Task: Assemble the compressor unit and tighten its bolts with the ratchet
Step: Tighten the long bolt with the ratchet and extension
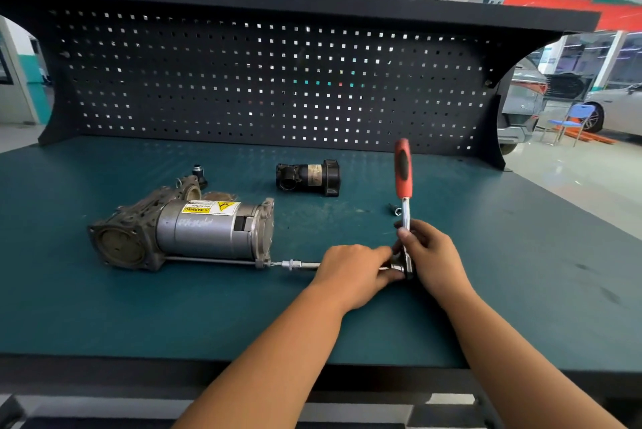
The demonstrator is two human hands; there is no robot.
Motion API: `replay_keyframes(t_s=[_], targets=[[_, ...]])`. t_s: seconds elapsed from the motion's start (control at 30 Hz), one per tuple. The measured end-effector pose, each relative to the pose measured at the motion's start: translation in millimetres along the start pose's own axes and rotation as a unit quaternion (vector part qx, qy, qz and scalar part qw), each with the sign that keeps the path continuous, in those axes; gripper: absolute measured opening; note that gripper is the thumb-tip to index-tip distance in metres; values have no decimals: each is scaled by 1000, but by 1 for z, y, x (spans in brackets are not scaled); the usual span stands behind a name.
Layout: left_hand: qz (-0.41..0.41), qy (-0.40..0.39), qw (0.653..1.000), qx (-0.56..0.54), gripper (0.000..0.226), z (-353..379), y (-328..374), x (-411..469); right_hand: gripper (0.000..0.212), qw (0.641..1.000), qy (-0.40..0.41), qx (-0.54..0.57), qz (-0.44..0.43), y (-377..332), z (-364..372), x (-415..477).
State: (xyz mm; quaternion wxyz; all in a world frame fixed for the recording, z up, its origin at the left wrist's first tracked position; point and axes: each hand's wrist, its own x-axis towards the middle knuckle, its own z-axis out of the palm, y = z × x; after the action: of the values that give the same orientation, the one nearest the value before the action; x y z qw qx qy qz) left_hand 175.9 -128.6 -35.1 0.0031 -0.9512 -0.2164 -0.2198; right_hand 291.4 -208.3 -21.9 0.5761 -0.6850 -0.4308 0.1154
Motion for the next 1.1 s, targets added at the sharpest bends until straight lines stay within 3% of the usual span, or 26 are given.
replay_keyframes(t_s=[0.07, 0.17, 0.3, 0.43, 0.53, 0.6, 0.77, 0.87, 0.97, 1.1], targets=[[13, 0, 1000, -2, 41, -3, 2, -2, 25, 996, 8, -74, 48, 2, 3, 7], [17, 1, 1000, -2, 38, -5, 6, -1, 29, 995, -4, -64, 73, 7, -1, 7], [28, -34, 999, -19, 37, -7, 8, -4, 15, 994, -66, 68, 54, 10, -17, -3], [20, -49, 998, -31, 38, -7, 8, -5, 25, 983, -91, 159, 19, 10, -26, -11], [7, -42, 999, -26, 40, -7, 9, -4, 18, 974, -113, 195, -8, 9, -28, -18], [11, -41, 999, -23, 40, -7, 9, -5, 10, 984, -109, 143, -16, 7, -25, -21], [33, -27, 996, -78, 42, -12, 8, -9, 25, 995, -28, -80, 43, 0, -9, -10], [45, -17, 997, -65, 37, -13, 9, -6, 19, 996, -58, -9, 64, 5, -10, -7], [39, -25, 997, -59, 36, -10, 11, -4, 6, 992, -80, 92, 19, 8, -18, -12], [14, -30, 998, -54, 37, -7, 11, 0, 26, 987, -86, 117, -71, 10, -26, -20]])
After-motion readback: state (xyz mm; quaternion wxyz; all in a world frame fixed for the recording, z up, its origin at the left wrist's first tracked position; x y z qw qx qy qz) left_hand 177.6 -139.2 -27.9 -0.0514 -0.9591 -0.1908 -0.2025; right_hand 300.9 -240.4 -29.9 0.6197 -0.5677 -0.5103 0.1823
